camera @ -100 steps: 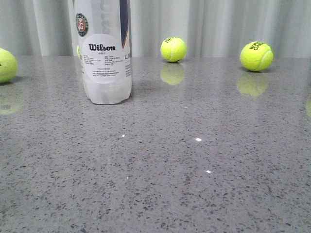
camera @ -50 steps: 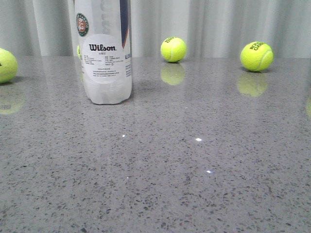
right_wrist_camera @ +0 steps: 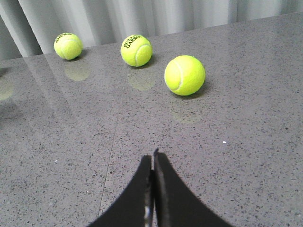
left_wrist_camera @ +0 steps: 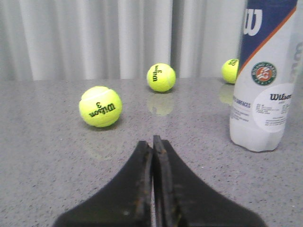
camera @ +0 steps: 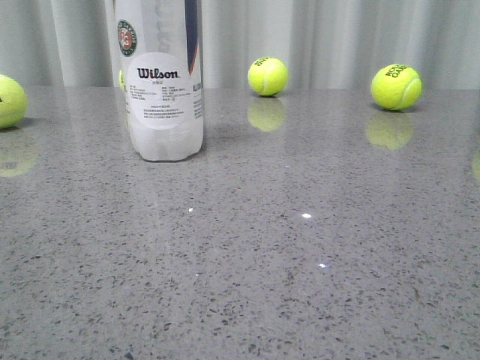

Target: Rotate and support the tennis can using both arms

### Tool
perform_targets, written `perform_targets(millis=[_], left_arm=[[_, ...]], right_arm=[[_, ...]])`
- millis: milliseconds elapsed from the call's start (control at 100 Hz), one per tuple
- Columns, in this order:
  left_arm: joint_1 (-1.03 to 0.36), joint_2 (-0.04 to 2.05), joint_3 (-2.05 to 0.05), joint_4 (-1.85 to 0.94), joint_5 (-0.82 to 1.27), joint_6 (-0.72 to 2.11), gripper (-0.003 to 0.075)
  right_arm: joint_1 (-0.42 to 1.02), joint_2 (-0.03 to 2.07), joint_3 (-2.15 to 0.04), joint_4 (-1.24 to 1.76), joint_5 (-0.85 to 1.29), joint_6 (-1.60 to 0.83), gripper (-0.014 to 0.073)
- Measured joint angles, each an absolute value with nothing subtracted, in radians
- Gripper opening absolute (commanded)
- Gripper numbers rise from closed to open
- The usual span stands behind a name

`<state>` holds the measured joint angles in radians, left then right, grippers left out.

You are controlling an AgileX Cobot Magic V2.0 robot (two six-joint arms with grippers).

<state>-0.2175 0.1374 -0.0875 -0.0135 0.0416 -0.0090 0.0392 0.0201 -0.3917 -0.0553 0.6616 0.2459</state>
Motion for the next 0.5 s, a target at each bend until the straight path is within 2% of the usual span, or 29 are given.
perform_targets(millis=[210,500], left_arm=[[-0.115,0.004,-0.004,-0.014,0.045,-0.009,-0.0021],[-0.043,-0.004,-0.004,-0.014,0.094,-0.009,-0.0021]], right_arm=[[0.039,0.020,-0.392,-0.055,0.662,0.246,-0.0066],[0.039,0.020,-0.392,-0.057,0.662,0.246,-0.0066]])
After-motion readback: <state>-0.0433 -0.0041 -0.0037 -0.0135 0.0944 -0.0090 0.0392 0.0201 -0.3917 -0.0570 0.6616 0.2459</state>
